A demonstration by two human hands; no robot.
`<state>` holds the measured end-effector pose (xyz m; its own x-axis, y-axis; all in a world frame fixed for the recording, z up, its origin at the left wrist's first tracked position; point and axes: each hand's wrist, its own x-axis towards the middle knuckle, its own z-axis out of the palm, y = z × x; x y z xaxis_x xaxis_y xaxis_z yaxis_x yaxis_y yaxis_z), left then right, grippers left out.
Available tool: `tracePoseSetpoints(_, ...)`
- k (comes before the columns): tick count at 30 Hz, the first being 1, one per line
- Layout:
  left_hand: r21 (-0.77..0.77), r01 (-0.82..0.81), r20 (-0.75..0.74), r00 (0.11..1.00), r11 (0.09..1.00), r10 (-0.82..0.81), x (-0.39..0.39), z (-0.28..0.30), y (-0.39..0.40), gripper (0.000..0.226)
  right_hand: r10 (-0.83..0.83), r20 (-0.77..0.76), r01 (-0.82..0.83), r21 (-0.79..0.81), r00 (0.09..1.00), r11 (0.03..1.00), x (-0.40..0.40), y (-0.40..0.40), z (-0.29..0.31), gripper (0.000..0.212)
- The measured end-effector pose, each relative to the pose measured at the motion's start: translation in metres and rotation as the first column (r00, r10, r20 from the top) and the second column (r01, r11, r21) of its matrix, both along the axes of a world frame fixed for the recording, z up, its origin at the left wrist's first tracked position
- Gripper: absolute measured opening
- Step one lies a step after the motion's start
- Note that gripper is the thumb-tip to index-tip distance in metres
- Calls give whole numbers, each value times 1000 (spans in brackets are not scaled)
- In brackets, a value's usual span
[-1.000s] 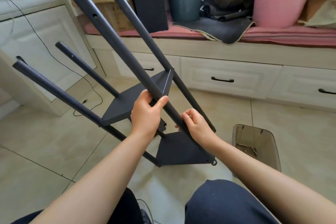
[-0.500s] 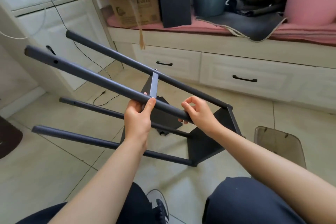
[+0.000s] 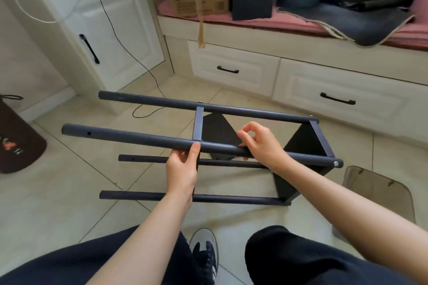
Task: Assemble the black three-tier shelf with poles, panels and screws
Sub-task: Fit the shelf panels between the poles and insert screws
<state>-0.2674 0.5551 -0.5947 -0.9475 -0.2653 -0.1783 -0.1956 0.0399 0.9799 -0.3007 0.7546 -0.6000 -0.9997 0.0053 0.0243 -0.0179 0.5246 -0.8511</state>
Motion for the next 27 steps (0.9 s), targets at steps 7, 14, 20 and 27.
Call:
tracePoseSetpoints(7, 2, -23, 137, 990, 1000, 22, 17, -27, -2, 25, -8, 29, 4, 127, 1000, 992, 12, -2, -11, 11)
tracePoseSetpoints(14, -42, -3, 257, 966, 999, 14, 16, -40, -17, 29, -19, 58, 6, 215, 998, 977, 14, -7, -20, 14)
tracePoseSetpoints(20, 28, -5, 326, 945, 1000, -4, 15, -43, -26, 29, -18, 79, -1, 234, 997, 972, 16, -12, -23, 14)
tracePoseSetpoints(27, -244, 221, 416, 904, 944, -104, 6, -30, -42, 41, -31, 110, -4, 304, 993, 953, 16, -16, -21, 18)
